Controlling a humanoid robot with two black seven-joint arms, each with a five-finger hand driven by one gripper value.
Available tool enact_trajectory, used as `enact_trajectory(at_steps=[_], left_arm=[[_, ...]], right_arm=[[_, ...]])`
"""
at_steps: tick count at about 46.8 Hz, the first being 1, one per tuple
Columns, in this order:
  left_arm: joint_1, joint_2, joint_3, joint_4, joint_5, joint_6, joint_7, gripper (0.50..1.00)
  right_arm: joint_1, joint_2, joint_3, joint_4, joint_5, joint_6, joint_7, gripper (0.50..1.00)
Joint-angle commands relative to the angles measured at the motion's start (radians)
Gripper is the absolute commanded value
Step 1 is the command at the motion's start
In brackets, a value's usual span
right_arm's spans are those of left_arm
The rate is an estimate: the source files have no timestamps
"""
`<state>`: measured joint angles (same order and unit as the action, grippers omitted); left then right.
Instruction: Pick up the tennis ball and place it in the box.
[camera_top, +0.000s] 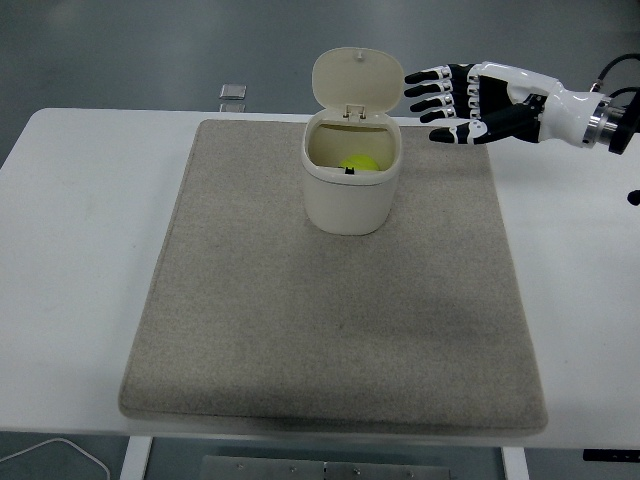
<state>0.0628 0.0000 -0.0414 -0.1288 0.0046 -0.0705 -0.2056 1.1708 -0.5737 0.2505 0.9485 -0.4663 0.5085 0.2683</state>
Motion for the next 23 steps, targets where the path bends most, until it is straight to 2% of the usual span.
enact_trajectory(at_steps=[1,23], left_arm=[[0.0,0.0,0.0,0.0,0.0,0.0,0.0,0.992],[0.0,0.0,0.0,0.0,0.0,0.0,0.0,0.992]], right_arm=[[-0.002,0.002,0.003,-0.043,0.038,-0.004,-0.006,0.86],[-0.029,0.011,0.016,-0.171,0.264,-0.005,-0.009,0.86]])
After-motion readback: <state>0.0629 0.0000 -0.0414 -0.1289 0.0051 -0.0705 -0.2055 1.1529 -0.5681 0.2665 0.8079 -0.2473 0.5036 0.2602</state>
